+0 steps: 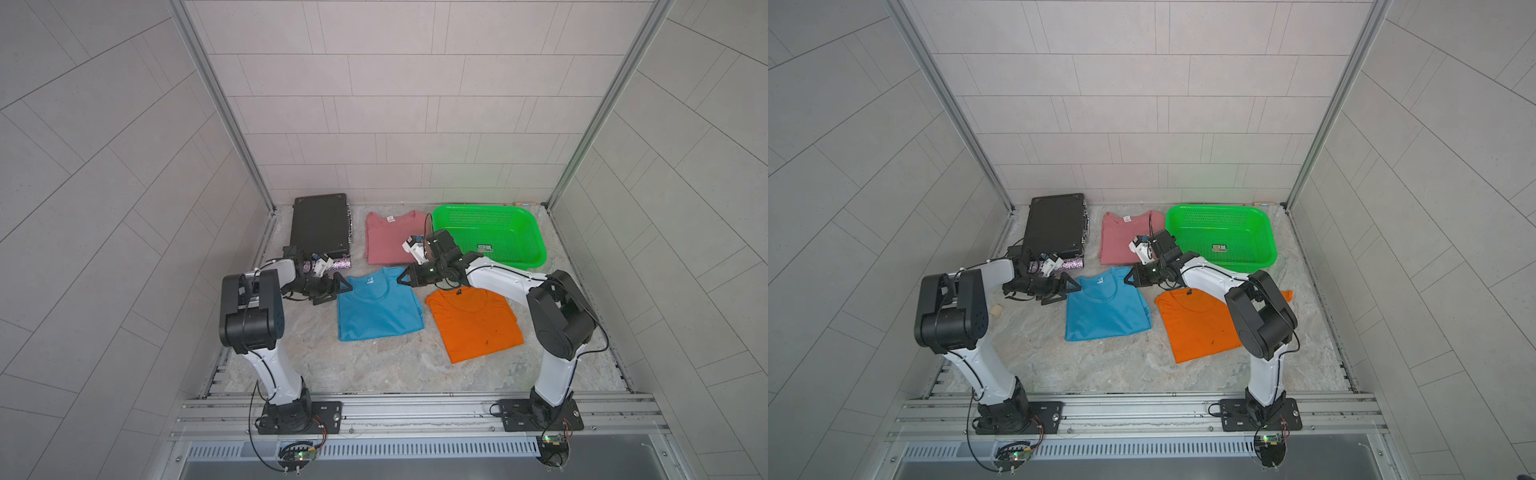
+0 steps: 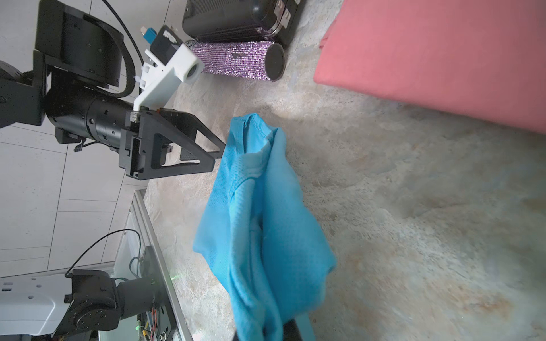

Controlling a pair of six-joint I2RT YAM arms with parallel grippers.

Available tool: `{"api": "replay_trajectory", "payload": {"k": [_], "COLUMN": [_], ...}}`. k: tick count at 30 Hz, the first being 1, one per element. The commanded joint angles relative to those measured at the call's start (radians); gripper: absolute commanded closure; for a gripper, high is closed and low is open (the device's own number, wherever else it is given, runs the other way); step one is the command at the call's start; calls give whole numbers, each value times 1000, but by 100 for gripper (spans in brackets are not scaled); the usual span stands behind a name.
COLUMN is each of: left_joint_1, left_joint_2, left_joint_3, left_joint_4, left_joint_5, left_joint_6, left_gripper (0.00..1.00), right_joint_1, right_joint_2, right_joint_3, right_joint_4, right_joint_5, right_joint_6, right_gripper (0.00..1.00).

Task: Put the folded t-shirts into the basket
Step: Pick up the T-shirt from the center of the board.

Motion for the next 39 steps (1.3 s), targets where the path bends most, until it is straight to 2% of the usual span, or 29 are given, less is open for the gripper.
{"api": "replay_trajectory", "payload": {"k": [1, 4, 5, 6, 10, 14, 15, 25, 31, 39], "left_joint_1": [-22, -28, -29, -32, -47, -53, -53, -53, -53, -54], "left_joint_2": [53, 63, 66, 73, 102, 137, 134, 48, -89, -190], "left_joint_3": [-4, 10, 17, 27, 49, 78, 79, 103, 118, 114], "left_joint_4": [41, 45, 38, 21, -13, -46, -48, -112, -175, -179], "left_joint_5": [-85, -110, -113, -118, -122, -102, -97, 4, 90, 133], "left_joint_6": [-29, -64, -72, -76, -75, -63, -59, 33, 77, 77], "left_gripper": [20, 25, 30, 40, 58, 88, 92, 99, 99, 100], "right_joint_1": [3, 4, 3, 4, 5, 3, 5, -5, -16, -51], "right_joint_2": [3, 3, 3, 3, 6, 13, 12, -10, -77, -133], "right_joint_3": [20, 18, 19, 20, 19, 20, 19, 13, 11, -32], "right_joint_4": [-5, -6, -8, -8, -5, -3, -3, -19, -49, -60], "right_joint_5": [-3, -5, -5, -6, -9, -16, -16, -10, 2, 15], "right_joint_6": [-5, -2, -1, 2, 8, 12, 12, 13, 7, -3], "right_gripper": [100, 100, 100, 100, 100, 100, 100, 100, 100, 100]}}
